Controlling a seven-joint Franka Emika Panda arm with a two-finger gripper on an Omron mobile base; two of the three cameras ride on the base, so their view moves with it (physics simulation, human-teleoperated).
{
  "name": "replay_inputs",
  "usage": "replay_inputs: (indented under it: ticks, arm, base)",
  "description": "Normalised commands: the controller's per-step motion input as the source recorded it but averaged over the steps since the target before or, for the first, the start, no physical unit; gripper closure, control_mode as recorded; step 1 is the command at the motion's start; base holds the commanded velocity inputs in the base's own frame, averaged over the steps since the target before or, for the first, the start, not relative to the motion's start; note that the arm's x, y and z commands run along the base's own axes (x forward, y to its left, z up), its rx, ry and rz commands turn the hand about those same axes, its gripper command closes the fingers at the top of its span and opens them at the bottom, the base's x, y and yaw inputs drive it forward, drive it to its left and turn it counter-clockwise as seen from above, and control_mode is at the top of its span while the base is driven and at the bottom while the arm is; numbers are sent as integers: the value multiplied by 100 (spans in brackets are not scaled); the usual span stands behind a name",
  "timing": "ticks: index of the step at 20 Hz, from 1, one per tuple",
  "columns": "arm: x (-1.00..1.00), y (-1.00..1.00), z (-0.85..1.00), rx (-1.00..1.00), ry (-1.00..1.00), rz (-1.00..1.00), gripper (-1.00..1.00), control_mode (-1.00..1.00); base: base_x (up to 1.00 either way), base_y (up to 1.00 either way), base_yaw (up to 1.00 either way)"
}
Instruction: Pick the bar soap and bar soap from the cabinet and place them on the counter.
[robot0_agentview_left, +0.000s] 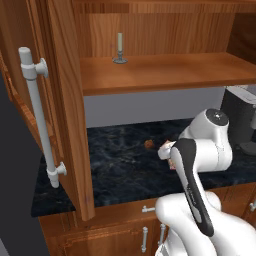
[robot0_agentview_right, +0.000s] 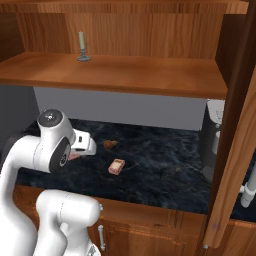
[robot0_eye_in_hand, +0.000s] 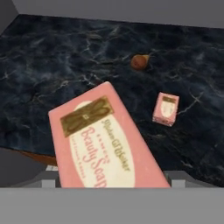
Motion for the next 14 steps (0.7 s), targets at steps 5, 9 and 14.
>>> replay_inputs:
  ticks: [5, 9, 14]
  arm:
    - [24, 18, -43, 2, 0, -5, 100, -100]
    - [31, 4, -45, 3, 0, -5, 100, -100]
    - [43, 1, -48, 5, 1, -5, 100, -100]
  base:
    - [0, 0, 0]
    - [0, 0, 0]
    - [0, 0, 0]
